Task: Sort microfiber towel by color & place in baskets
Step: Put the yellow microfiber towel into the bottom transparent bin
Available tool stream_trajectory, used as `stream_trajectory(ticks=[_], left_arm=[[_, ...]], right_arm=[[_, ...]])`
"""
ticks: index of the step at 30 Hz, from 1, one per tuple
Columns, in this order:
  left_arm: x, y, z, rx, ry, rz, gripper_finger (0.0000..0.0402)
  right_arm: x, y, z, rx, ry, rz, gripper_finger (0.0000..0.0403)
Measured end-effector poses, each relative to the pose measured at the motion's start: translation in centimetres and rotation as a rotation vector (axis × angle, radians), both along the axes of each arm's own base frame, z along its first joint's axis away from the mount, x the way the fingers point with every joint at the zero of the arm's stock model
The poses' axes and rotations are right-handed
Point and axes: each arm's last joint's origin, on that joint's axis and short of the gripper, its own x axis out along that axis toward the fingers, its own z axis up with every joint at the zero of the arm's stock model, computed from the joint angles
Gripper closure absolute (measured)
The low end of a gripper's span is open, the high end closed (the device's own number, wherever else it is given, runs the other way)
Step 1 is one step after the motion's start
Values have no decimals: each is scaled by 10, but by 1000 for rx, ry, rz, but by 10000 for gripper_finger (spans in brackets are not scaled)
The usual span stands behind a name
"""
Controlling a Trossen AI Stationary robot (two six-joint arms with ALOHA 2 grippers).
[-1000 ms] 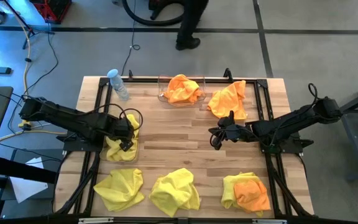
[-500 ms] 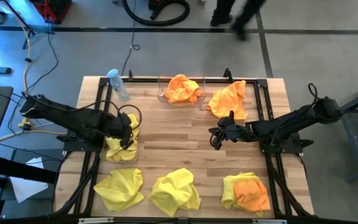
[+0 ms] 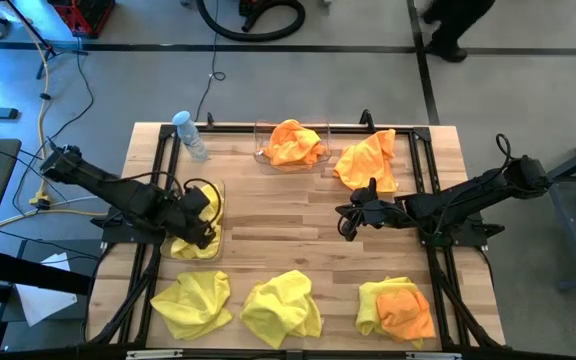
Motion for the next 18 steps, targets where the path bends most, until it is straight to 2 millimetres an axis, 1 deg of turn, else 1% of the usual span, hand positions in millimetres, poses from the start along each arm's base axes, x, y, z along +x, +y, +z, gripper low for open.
stream_trajectory(ticks=[5,9,14,18], left_arm=[[10,-18,0,-11,20,5,112],[19,-36,1,-15,86,10,112],[28,-63,1,-43,152,-2,112],[33,-88,-1,-100,190,-9,112]], right_arm=[[0,0,0,-1,0,0,403],[0,0,0,-1,0,0,403],[0,0,0,-1,1,0,403],[0,0,0,-1,2,0,403]])
